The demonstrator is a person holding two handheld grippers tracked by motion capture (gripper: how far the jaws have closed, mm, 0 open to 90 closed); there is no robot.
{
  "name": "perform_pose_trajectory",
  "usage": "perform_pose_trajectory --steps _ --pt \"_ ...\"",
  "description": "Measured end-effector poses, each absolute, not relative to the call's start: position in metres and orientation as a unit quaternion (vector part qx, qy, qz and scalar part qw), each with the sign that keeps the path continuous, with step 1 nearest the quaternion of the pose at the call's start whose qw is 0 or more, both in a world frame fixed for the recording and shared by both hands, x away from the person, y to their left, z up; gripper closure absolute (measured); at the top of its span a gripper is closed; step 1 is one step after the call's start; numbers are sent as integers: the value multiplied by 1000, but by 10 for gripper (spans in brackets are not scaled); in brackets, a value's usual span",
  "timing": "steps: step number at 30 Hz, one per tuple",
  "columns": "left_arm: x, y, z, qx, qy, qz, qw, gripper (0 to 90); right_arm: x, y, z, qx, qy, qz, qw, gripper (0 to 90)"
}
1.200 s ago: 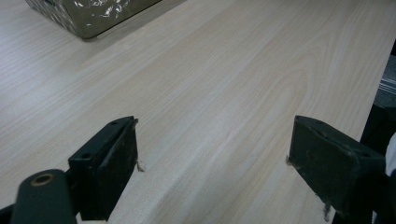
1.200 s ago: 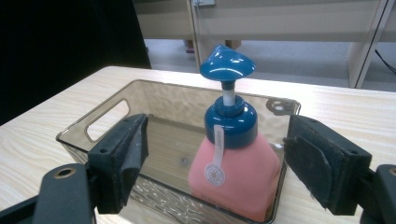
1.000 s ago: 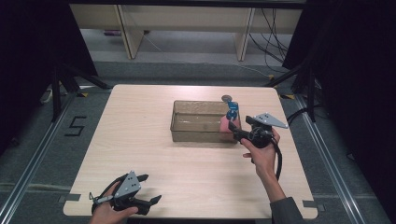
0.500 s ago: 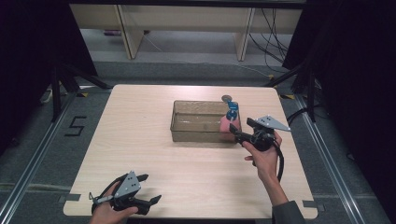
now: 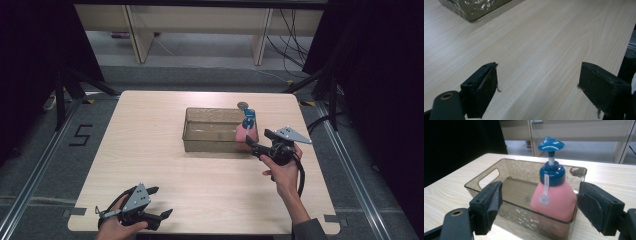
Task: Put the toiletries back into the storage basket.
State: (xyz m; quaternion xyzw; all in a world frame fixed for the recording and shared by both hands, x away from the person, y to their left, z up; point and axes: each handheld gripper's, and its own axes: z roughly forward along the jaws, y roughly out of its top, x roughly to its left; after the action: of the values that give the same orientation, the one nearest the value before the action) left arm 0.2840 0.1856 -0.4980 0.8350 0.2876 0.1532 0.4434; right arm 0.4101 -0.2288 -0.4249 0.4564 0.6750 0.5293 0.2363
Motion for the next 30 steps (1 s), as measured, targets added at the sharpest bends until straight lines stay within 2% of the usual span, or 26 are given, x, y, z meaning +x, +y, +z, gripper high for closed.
perform_pose_trajectory --steps 2,3,6,9,11,16,18,30 --pt "284 186 -498 836 287 155 442 151 407 -228 -424 468 672 527 226 215" --pt "284 186 -498 836 287 156 441 151 409 -230 -425 451 677 528 243 215" --pt "284 186 -498 834 289 154 444 152 405 -228 -426 466 671 530 226 215" --pt "284 186 -498 837 286 156 440 151 405 -230 -427 454 678 526 240 215" --pt "283 184 -498 830 292 151 451 152 404 -230 -427 459 676 530 228 214" --pt "284 186 -498 835 288 155 442 151 402 -231 -428 451 679 528 239 213" --pt "284 186 -498 836 287 155 441 151 400 -231 -428 459 676 530 226 213" --pt "284 186 -498 834 289 154 445 151 393 -230 -431 449 681 532 229 210"
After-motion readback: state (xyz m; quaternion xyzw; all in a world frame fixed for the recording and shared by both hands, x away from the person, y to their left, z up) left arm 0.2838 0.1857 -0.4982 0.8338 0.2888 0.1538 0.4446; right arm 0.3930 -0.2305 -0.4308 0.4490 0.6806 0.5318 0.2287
